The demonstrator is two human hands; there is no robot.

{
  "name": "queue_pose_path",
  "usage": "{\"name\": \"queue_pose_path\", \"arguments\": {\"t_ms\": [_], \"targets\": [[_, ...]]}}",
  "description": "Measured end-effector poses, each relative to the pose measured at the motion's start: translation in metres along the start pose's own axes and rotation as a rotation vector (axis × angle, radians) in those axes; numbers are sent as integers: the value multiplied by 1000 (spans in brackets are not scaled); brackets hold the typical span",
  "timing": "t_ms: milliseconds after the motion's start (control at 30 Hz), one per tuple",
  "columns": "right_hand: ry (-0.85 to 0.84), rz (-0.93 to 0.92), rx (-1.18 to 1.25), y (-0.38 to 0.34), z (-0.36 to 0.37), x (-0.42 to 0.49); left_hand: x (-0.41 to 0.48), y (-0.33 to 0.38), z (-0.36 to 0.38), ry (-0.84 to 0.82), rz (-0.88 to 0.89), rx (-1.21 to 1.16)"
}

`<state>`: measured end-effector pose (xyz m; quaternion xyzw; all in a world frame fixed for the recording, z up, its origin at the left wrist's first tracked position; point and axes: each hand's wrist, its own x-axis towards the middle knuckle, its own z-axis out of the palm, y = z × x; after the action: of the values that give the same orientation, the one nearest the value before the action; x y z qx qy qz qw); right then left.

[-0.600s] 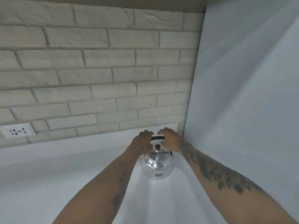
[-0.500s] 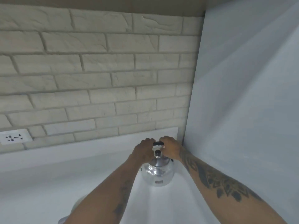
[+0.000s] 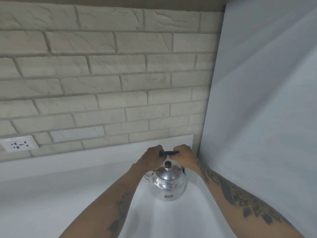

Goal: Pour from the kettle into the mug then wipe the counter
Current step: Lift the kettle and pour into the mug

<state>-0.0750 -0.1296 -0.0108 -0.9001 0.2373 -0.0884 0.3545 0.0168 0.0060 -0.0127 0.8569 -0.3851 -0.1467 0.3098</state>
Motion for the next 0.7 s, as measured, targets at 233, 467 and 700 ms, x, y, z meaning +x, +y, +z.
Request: {"name": "queue_pose_path", "arguments": {"t_ms": [233, 467, 700], "targets": [[91, -108, 125, -40, -7, -19, -40, 15, -48, 19, 32, 5], [69, -200, 273, -79, 0, -51, -91, 9, -88, 86, 88, -23], [52, -240, 266, -105, 6, -82, -151, -13, -102, 159, 109, -201]]}}
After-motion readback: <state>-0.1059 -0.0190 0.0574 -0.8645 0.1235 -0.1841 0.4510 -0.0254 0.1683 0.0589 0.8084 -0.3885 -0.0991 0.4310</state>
